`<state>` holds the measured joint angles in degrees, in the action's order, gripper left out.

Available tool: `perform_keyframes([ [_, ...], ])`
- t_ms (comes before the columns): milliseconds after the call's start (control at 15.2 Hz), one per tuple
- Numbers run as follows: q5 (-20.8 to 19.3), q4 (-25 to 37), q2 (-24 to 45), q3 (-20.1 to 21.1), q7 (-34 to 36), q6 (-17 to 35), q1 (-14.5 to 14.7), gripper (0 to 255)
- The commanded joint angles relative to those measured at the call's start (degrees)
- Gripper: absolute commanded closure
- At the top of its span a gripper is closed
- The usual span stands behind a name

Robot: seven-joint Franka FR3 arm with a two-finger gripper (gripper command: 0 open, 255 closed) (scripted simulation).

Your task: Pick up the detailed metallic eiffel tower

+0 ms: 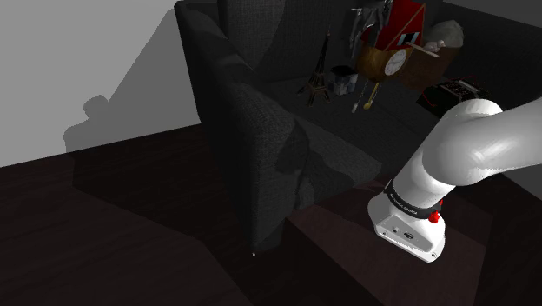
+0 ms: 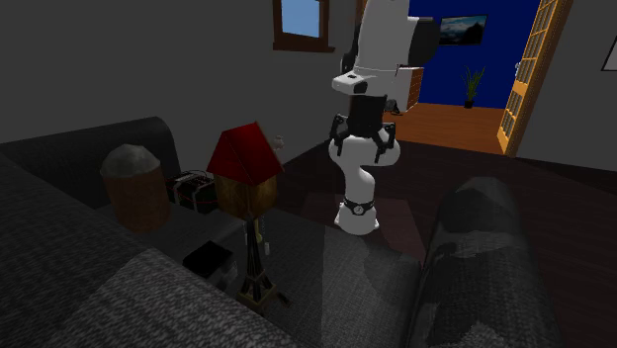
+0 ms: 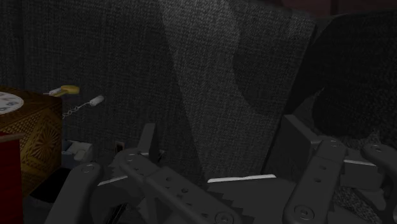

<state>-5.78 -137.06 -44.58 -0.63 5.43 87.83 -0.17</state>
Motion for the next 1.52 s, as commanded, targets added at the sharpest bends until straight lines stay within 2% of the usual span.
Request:
perform_keyframes([
  [0,0.00,0.00,0.00,0.00,0.00,0.00,0.00,0],
  [264,-2.70,-6.13,-5.01,-10.24,-14.59,8.10,0.96,0],
  [528,-4.65,-9.03,-5.81,-21.95,-29.62,16.08,2.71,0],
  [726,-4.82,-8.87,-3.77,-31.58,-41.38,21.62,5.66,0],
  [858,-4.07,-7.64,-1.51,-38.48,-49.45,24.81,8.96,0],
  [1056,-1.26,-4.19,2.66,-49.57,-62.05,28.44,16.20,0],
  [1188,1.47,-0.89,5.39,-57.81,-70.52,29.82,22.98,0],
  [1320,4.30,3.17,7.38,-67.02,-78.59,30.24,31.56,0],
  [1452,6.63,7.91,7.98,-76.89,-85.82,29.71,41.64,0],
])
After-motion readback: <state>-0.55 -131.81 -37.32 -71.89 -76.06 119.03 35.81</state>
